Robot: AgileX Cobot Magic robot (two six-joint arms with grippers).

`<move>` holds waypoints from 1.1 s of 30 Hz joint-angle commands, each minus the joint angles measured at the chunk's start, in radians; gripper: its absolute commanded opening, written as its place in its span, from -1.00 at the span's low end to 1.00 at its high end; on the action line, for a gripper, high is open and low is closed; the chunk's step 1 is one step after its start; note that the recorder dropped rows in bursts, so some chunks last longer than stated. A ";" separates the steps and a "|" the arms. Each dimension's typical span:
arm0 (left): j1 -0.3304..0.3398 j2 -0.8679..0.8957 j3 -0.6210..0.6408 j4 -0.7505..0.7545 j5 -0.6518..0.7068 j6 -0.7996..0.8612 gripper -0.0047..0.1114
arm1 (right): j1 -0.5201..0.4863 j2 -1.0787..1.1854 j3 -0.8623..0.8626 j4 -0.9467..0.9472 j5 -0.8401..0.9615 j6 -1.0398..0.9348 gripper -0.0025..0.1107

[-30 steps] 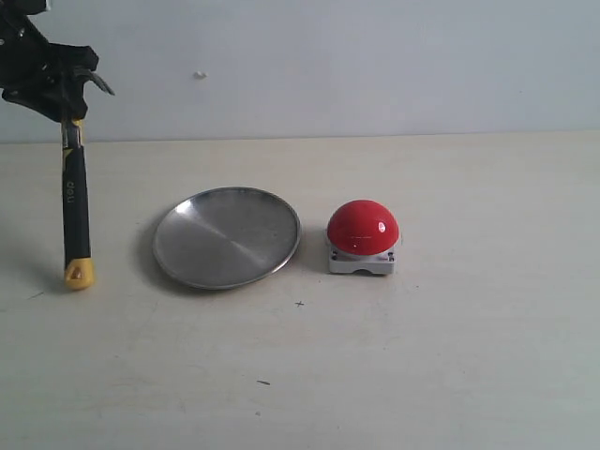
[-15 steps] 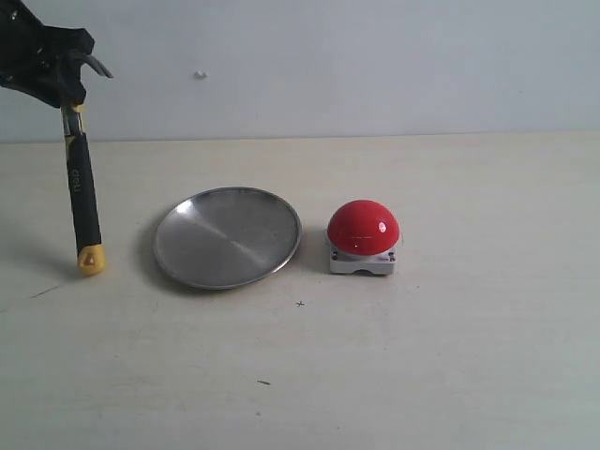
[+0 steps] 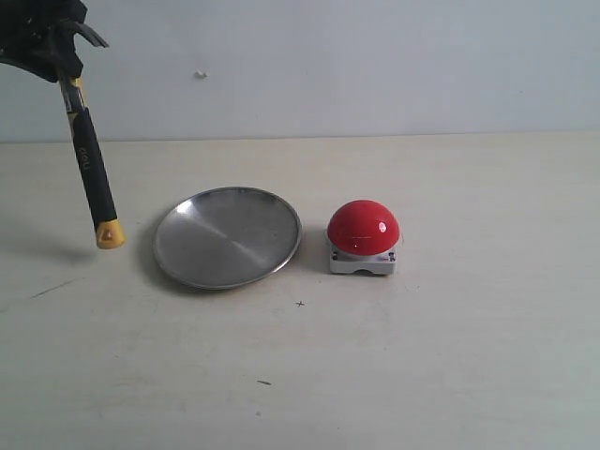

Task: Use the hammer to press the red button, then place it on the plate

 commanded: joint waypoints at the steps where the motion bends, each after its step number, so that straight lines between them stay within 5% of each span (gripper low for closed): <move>1: 0.001 -0.023 -0.002 -0.025 -0.024 0.009 -0.92 | -0.004 0.103 -0.037 0.141 0.009 -0.196 -0.96; 8: 0.001 -0.029 0.075 -0.042 -0.024 0.035 -0.92 | -0.004 0.337 -0.185 0.552 0.234 -0.772 -0.96; 22: -0.001 -0.076 0.138 -0.117 -0.024 0.046 -0.92 | 0.009 1.403 -0.676 0.552 0.854 -0.984 -0.96; 26: -0.001 -0.091 0.181 -0.113 -0.024 0.056 -0.92 | 0.107 1.611 -0.889 0.522 0.845 -1.074 -0.96; 33: -0.001 -0.121 0.221 -0.120 -0.024 0.061 -0.92 | 0.343 1.672 -1.157 0.345 0.529 -1.077 -0.96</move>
